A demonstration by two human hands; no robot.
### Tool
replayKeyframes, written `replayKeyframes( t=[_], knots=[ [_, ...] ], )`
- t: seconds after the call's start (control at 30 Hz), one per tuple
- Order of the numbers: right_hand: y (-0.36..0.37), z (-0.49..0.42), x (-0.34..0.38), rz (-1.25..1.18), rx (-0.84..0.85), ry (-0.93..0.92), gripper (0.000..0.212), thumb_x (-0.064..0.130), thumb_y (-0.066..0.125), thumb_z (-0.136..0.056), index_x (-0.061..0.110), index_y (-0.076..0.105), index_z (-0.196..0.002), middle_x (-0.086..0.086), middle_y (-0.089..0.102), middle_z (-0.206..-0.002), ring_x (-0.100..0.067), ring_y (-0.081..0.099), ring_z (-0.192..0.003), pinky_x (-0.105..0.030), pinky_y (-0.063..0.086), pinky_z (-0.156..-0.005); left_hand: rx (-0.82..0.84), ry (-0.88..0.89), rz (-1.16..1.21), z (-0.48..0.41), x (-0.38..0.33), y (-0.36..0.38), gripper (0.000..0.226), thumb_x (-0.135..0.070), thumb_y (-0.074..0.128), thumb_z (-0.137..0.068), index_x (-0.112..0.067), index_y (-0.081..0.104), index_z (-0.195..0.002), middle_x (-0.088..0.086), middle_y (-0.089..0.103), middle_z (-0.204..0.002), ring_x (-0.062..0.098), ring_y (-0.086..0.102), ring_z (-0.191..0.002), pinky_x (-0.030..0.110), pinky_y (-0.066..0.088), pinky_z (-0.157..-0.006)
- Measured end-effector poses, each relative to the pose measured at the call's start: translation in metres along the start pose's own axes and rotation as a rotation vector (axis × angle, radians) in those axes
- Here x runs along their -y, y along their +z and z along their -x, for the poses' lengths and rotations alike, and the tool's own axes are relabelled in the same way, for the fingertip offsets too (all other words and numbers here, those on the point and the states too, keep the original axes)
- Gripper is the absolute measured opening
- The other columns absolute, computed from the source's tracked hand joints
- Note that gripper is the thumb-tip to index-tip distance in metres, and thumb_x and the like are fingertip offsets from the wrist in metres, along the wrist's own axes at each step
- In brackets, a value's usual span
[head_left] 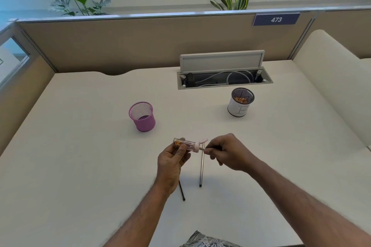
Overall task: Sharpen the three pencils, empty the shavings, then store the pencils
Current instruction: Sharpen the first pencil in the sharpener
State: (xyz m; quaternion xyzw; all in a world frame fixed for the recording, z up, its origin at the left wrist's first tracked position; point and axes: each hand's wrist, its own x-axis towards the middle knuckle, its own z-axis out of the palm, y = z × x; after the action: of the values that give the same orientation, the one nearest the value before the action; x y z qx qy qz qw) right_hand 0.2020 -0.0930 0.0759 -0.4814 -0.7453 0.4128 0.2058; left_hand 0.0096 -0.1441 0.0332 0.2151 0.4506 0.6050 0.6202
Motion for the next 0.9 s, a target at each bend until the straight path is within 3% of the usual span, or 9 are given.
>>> replayKeyframes(
  t=[0.23,0.33,0.4,0.6,0.77,0.9],
  knots=[
    [-0.0073,-0.001,0.0022,-0.004,0.113,0.047,0.018,0.023,0.065,-0.09,0.014,0.071,-0.077,0.002,0.069,-0.063,-0.011,0.056,-0.043,-0.024,0.044,-0.046,0.039,0.004,-0.026,0.0,-0.0025,-0.003,0.022,-0.021,0.066,-0.081,-0.017,0.078,-0.098,0.006,0.074,-0.102,0.017,0.069,-0.094,0.025,0.056,-0.076],
    [-0.0075,-0.0003,0.0028,-0.017,0.096,0.027,0.01,0.023,0.076,-0.082,0.015,0.072,-0.084,0.001,0.069,-0.071,-0.01,0.056,-0.048,-0.024,0.046,-0.05,0.017,0.009,-0.024,0.001,-0.0032,-0.0005,0.024,-0.021,0.066,-0.08,-0.014,0.075,-0.101,0.008,0.074,-0.101,0.019,0.068,-0.094,0.025,0.056,-0.075],
    [-0.0064,0.0006,0.0025,-0.01,0.041,0.008,0.022,0.019,0.084,-0.073,0.014,0.071,-0.09,0.004,0.069,-0.078,-0.008,0.055,-0.052,-0.023,0.048,-0.053,0.0,0.016,-0.03,0.0013,-0.0037,0.0019,0.025,-0.02,0.066,-0.08,-0.013,0.073,-0.102,0.01,0.072,-0.103,0.02,0.067,-0.095,0.026,0.057,-0.075],
    [0.0001,0.002,0.002,0.07,-0.145,-0.131,0.014,0.013,0.084,-0.073,0.012,0.07,-0.073,0.001,0.061,-0.065,-0.02,0.058,-0.058,-0.037,0.048,-0.054,-0.017,0.021,-0.05,-0.0004,-0.0051,0.0041,0.018,-0.009,0.058,-0.093,-0.01,0.071,-0.105,0.011,0.071,-0.106,0.02,0.067,-0.095,0.025,0.056,-0.074],
    [0.0017,0.0012,0.0,0.039,-0.145,-0.122,0.012,0.014,0.083,-0.075,0.012,0.071,-0.071,0.001,0.062,-0.062,-0.016,0.057,-0.053,-0.036,0.048,-0.052,-0.018,0.007,-0.045,-0.0005,-0.0046,0.0034,0.018,-0.008,0.058,-0.093,-0.01,0.071,-0.105,0.011,0.071,-0.105,0.02,0.067,-0.096,0.025,0.057,-0.076],
    [0.0014,0.0022,-0.0014,-0.049,-0.07,-0.055,0.011,0.012,0.076,-0.082,0.013,0.073,-0.072,-0.004,0.065,-0.061,-0.013,0.059,-0.044,-0.025,0.047,-0.047,-0.008,0.006,-0.025,0.0011,-0.0038,0.0032,0.021,-0.016,0.063,-0.085,-0.011,0.072,-0.103,0.009,0.072,-0.105,0.02,0.067,-0.096,0.025,0.057,-0.076]
  ],
)
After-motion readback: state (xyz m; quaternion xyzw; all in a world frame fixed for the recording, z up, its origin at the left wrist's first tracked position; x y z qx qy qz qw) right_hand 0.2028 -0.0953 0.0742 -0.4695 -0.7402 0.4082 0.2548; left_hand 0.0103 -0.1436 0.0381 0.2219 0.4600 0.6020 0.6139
